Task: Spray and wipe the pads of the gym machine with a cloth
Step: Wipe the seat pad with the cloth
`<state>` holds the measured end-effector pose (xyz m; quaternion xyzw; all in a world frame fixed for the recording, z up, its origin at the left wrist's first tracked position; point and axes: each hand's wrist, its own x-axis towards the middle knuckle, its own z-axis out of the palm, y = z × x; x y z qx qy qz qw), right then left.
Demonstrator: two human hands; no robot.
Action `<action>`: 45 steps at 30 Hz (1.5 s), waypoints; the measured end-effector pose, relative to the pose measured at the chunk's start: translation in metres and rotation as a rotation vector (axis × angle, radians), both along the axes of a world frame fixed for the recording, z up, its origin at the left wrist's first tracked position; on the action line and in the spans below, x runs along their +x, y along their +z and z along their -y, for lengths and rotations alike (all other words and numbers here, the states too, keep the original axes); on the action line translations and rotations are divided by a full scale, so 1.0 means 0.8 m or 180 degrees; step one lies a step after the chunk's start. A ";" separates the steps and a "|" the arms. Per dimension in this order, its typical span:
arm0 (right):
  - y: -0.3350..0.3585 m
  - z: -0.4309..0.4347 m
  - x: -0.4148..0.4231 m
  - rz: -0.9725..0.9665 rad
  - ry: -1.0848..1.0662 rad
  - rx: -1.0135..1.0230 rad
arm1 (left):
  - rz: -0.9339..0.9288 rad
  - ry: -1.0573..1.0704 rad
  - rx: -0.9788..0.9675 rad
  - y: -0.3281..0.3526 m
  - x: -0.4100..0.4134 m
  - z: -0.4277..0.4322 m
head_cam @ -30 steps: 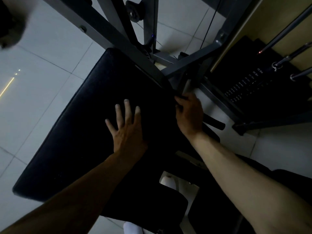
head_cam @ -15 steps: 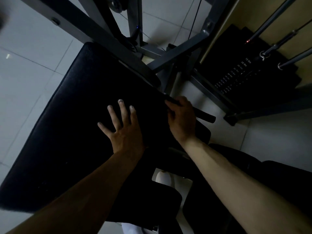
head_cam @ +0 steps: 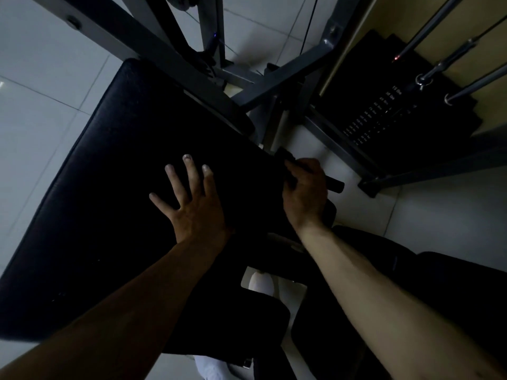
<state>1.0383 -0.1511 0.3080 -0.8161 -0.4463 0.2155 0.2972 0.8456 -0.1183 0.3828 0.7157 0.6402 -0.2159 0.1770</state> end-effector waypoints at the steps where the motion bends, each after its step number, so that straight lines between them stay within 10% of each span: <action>1: 0.003 0.003 -0.014 -0.0044 -0.0039 -0.0062 | 0.0027 0.0019 0.0025 0.000 -0.001 0.000; 6: 0.012 0.075 -0.060 0.0287 0.1258 0.0071 | 0.0048 0.0078 0.0182 0.000 0.002 0.006; 14: 0.008 0.087 -0.006 -0.0858 -0.1689 -0.0279 | -0.0022 -0.1157 -0.0122 -0.027 0.032 0.035; 20: 0.020 0.007 -0.028 0.0319 0.0029 -0.0192 | -0.0157 -0.1032 -0.0181 -0.022 0.038 0.032; 28: 0.019 0.100 0.041 0.0465 -0.0549 -0.1410 | -0.0185 -0.0936 -0.0233 -0.021 0.046 0.036; 33: 0.028 0.025 0.030 0.0387 -0.0187 -0.0987 | -0.0174 -0.0957 -0.0200 -0.027 0.044 0.038; 41: 0.021 0.086 0.083 0.1521 0.0198 -0.2263 | -0.0110 -0.0944 -0.0188 -0.028 0.044 0.038; 45: 0.017 0.106 0.047 0.1637 0.0107 -0.1760 | -0.0172 -0.0986 -0.0127 -0.029 0.045 0.039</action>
